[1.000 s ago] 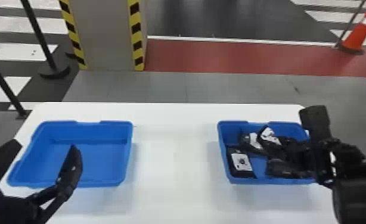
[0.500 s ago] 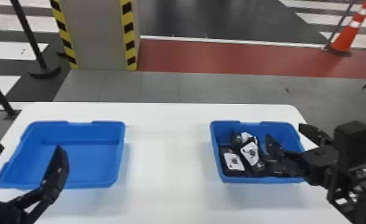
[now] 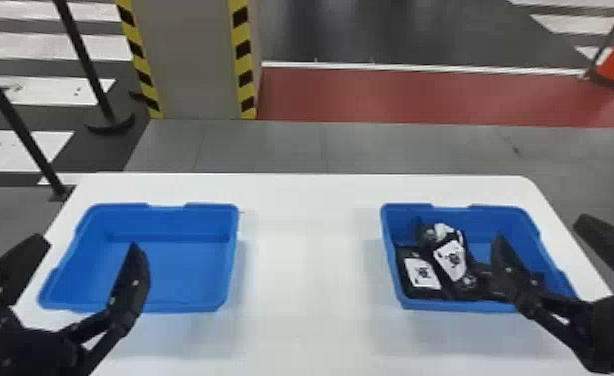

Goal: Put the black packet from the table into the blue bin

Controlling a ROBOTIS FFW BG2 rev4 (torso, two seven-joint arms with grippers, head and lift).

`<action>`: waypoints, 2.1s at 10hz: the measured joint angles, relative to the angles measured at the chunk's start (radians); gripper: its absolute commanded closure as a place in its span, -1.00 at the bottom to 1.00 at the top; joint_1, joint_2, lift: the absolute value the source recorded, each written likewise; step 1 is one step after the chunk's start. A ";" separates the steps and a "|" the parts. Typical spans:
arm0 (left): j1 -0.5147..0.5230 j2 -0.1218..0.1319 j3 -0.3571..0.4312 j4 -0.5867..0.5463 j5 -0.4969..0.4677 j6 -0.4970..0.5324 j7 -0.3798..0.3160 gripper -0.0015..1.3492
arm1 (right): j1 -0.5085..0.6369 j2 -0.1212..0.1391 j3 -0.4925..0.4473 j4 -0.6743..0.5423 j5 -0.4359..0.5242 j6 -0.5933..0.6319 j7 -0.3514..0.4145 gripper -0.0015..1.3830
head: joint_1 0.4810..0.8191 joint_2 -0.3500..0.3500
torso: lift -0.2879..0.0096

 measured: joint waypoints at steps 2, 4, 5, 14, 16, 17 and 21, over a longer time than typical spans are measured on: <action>0.002 0.000 0.003 -0.002 0.000 -0.001 0.000 -0.84 | 0.066 0.007 0.000 -0.011 -0.048 -0.052 0.000 -0.87 | 0.27 -0.01 | 0.20; 0.004 0.000 0.004 -0.002 0.000 -0.001 0.000 -0.84 | 0.107 0.017 0.000 -0.023 -0.078 -0.073 -0.008 -0.87 | 0.27 0.00 | 0.20; 0.005 0.000 0.005 -0.002 0.000 -0.002 0.000 -0.84 | 0.121 0.020 0.000 -0.034 -0.080 -0.074 -0.028 -0.87 | 0.27 -0.01 | 0.20; -0.003 0.000 0.002 -0.002 -0.002 0.000 0.000 -0.84 | 0.146 0.025 0.000 -0.046 -0.082 -0.074 -0.051 -0.85 | 0.27 -0.05 | 0.20; -0.003 0.000 0.001 -0.002 -0.002 0.001 0.001 -0.84 | 0.146 0.025 0.000 -0.048 -0.080 -0.074 -0.051 -0.85 | 0.27 -0.05 | 0.20; -0.003 0.000 0.001 -0.002 -0.002 0.001 0.000 -0.84 | 0.146 0.025 0.000 -0.048 -0.080 -0.074 -0.051 -0.85 | 0.27 -0.05 | 0.20; -0.003 0.000 0.003 -0.002 -0.002 0.001 0.000 -0.84 | 0.146 0.025 0.001 -0.048 -0.081 -0.074 -0.051 -0.85 | 0.27 -0.04 | 0.20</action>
